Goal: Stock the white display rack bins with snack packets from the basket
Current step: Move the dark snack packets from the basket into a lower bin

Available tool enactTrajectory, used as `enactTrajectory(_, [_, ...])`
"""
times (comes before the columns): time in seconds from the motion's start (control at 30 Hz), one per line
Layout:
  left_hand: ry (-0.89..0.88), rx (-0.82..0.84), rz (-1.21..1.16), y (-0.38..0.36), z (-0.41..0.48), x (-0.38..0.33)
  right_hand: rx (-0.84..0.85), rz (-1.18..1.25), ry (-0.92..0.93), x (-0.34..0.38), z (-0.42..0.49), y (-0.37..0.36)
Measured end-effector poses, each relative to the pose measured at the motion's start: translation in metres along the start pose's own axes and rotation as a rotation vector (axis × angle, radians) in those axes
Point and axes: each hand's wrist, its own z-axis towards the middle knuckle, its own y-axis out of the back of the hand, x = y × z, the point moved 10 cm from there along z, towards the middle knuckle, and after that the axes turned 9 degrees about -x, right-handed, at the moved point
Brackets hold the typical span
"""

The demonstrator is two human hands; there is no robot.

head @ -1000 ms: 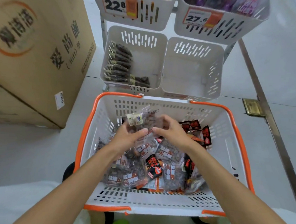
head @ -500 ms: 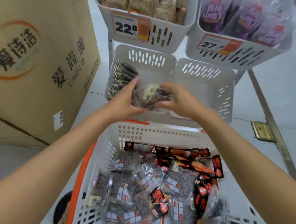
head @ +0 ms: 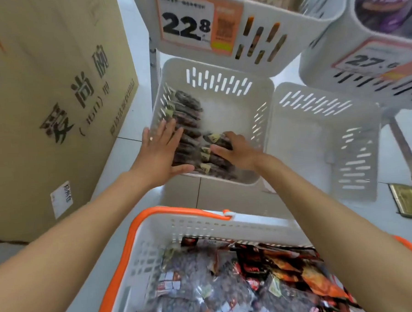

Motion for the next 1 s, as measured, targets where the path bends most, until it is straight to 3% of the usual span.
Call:
enactTrajectory(0.17, [0.067,0.001,-0.028,0.008,-0.002,-0.008,-0.063,-0.047,-0.011,0.002,-0.005,0.005])
enactTrajectory(0.27, [0.129,-0.061,-0.239,0.03,-0.015,-0.023,-0.241,-0.101,0.12,0.021,-0.038,0.038])
enactTrajectory(0.43, [0.112,-0.235,-0.546,0.075,-0.076,-0.065,-0.529,0.275,0.396,0.062,-0.179,0.076])
enactTrajectory(0.5, [0.115,-0.277,-0.573,0.085,-0.106,-0.074,-0.417,0.312,0.409,0.058,-0.228,0.048])
enactTrajectory(0.6, [0.154,-0.285,-0.595,0.091,-0.146,-0.077,0.014,0.085,0.318,0.025,-0.263,-0.042])
enactTrajectory(0.63, [0.152,-0.28,-0.583,0.091,-0.159,-0.078,0.084,-0.006,0.276,0.006,-0.268,-0.063])
enactTrajectory(0.77, [0.143,-0.227,-0.559,0.082,-0.197,-0.085,-0.123,-0.331,0.089,-0.076,-0.273,-0.056])
enactTrajectory(0.87, [0.202,-0.141,-0.582,0.064,-0.214,-0.095,0.033,-0.447,-0.083,-0.133,-0.288,-0.061])
enactTrajectory(0.93, [0.205,-0.066,-0.636,0.049,-0.224,-0.11,0.088,-0.358,-0.076,-0.141,-0.295,-0.06])
enactTrajectory(1.0, [0.209,-0.002,-0.701,0.04,-0.232,-0.125,0.038,-0.205,0.003,-0.124,-0.296,-0.044])
